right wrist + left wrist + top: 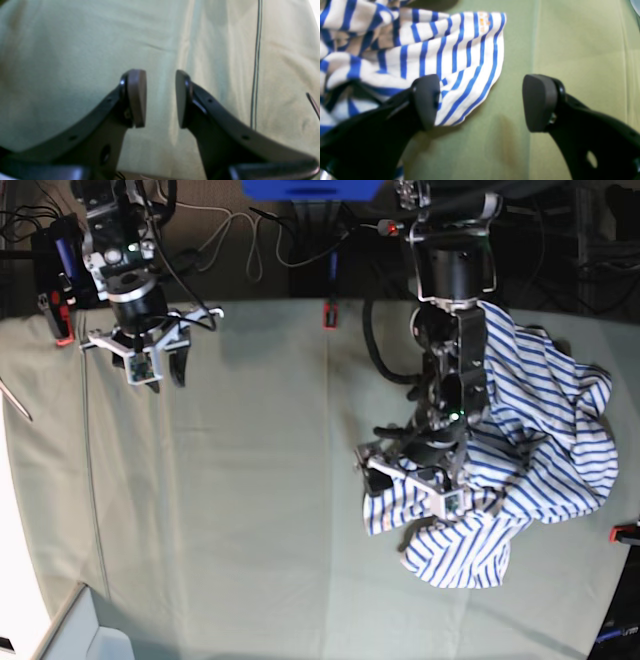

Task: Layout the t-shirt on the table in an organized manner, then fold the t-shirt properly
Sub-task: 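Lower the left gripper onto the shirt and grasp another edge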

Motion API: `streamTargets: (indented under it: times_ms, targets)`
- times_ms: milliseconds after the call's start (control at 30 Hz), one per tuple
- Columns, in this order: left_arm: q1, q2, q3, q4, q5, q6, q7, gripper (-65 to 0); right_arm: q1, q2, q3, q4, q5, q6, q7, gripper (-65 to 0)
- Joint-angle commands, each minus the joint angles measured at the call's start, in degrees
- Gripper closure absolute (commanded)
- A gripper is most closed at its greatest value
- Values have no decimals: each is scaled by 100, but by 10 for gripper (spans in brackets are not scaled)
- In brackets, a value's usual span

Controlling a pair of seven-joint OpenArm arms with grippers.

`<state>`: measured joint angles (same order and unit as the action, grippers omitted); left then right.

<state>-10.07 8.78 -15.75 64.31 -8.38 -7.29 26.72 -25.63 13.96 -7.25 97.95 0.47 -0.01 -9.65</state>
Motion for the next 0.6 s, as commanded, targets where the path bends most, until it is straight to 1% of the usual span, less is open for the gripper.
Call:
streamTargets:
  times_ms: [0, 467, 500, 533, 567]
  targets:
    - [-70, 22, -3, 8, -37, -40, -74, -499, 0, 24, -10, 55, 1, 41, 143, -204]
    - [-510, -29, -21, -1205, -54, -40, -92, -491, 97, 24, -27, -68, 1, 41, 134, -204]
    - [-536, -73, -21, -1258, -45, -40, -92, -476, 88, 24, -27, -68, 1, 41, 134, -204]
    - [-572, -126, -21, -1319, -54, -40, -92, -446, 88, 24, -27, -68, 1, 41, 134, -204]
    - [-598, -152, -21, -1407, -54, -40, -92, -399, 79, 24, -18, -68, 1, 41, 134, -204]
